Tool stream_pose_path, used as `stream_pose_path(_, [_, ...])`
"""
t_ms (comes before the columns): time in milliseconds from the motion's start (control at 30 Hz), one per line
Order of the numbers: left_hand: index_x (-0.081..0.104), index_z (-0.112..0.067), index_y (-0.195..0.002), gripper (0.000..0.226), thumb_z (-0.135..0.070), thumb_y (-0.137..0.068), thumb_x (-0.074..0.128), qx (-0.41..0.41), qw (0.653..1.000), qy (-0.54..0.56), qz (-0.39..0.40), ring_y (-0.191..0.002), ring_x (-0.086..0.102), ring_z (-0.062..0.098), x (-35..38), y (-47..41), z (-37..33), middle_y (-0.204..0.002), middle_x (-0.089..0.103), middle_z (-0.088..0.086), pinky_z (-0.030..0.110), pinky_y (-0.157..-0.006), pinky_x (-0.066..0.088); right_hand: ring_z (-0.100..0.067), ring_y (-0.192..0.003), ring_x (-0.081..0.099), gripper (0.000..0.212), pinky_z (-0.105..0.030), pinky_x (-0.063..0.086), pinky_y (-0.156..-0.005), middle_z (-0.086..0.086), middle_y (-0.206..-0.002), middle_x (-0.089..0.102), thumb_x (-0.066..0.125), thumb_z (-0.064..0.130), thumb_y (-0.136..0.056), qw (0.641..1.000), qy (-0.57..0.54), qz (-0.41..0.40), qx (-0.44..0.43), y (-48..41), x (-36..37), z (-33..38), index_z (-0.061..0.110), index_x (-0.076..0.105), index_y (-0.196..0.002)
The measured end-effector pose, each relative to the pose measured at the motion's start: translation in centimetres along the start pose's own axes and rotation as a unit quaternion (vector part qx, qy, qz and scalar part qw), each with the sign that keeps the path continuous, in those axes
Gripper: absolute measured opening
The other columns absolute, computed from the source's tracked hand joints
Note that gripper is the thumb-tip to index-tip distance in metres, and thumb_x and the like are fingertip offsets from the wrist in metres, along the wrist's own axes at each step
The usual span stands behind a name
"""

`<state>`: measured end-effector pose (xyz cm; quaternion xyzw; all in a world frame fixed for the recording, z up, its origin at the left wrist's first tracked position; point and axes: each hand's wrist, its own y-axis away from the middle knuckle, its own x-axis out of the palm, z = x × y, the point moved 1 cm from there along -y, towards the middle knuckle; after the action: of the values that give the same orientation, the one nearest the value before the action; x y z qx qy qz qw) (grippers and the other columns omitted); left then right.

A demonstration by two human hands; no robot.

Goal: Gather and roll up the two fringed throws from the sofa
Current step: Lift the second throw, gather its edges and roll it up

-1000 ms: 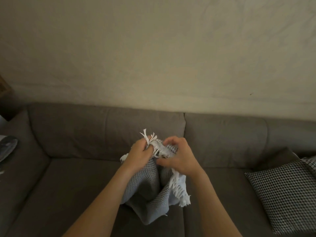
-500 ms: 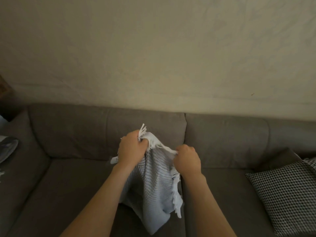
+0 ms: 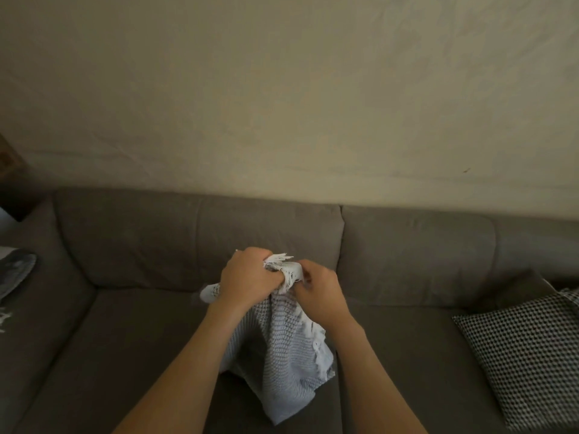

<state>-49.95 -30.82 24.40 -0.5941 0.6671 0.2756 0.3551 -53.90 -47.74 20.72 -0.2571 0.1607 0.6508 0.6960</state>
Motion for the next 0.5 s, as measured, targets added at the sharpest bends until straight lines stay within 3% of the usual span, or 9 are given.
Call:
stream_pose_path(100, [0.05, -0.019, -0.056, 0.033, -0.024, -0.08, 0.072, 0.024, 0.999, -0.011, -0.037, -0.053, 0.055, 0.011, -0.3, 0.1, -0.1, -0.055, 0.057, -0.006, 0.028, -0.051, 0.033, -0.011, -0.052, 0.046, 0.027, -0.024, 0.034, -0.049, 0.007, -0.059, 0.053, 0.061, 0.003, -0.088, 0.999, 0.045, -0.015, 0.024, -0.2, 0.0, -1.0, 0.019, 0.05, -0.069])
stream_pose_path(167, [0.044, -0.018, -0.055, 0.038, -0.018, -0.084, 0.069, 0.024, 0.996, 0.022, -0.078, -0.049, 0.049, 0.014, -0.6, -0.2, -0.1, -0.052, 0.051, -0.003, 0.031, -0.05, 0.03, -0.017, -0.049, 0.042, 0.025, -0.036, 0.031, -0.049, -0.003, -0.057, 0.051, 0.058, 0.002, -0.084, 0.996, 0.06, 0.01, 0.066, 0.0, 0.0, -2.0, 0.012, 0.044, -0.067])
stream_pose_path(233, [0.041, -0.018, -0.056, 0.04, -0.016, -0.088, 0.065, 0.011, 0.992, 0.05, -0.119, -0.047, 0.042, 0.013, -1.1, -0.7, 0.0, -0.05, 0.045, -0.003, 0.034, -0.049, 0.026, -0.022, -0.052, 0.039, 0.028, -0.035, 0.026, -0.053, -0.01, -0.058, 0.048, 0.056, 0.0, -0.081, 0.99, 0.073, 0.051, 0.112, 0.4, 0.1, -3.3, 0.01, 0.036, -0.064])
stream_pose_path(400, [0.039, -0.021, -0.056, 0.044, -0.014, -0.097, 0.056, -0.077, 0.973, 0.139, -0.165, -0.051, 0.042, 0.017, -1.7, -1.5, -0.6, -0.053, 0.045, -0.004, 0.033, -0.052, 0.025, -0.025, -0.072, 0.05, 0.031, -0.032, 0.034, -0.065, -0.006, -0.075, 0.053, 0.05, 0.001, -0.091, 0.952, 0.142, 0.107, 0.248, 1.7, -0.2, -5.9, 0.016, 0.037, -0.067])
stream_pose_path(500, [0.059, -0.011, -0.072, 0.026, -0.014, -0.098, 0.055, -0.135, 0.973, 0.157, -0.1, -0.073, 0.062, 0.034, -1.1, -2.6, 0.5, -0.072, 0.064, 0.009, 0.039, -0.061, 0.04, -0.02, -0.067, 0.046, 0.034, -0.032, 0.032, -0.064, -0.002, -0.065, 0.048, 0.049, 0.004, -0.094, 0.958, 0.086, 0.09, 0.26, 1.4, -0.9, -5.4, 0.014, 0.039, -0.062])
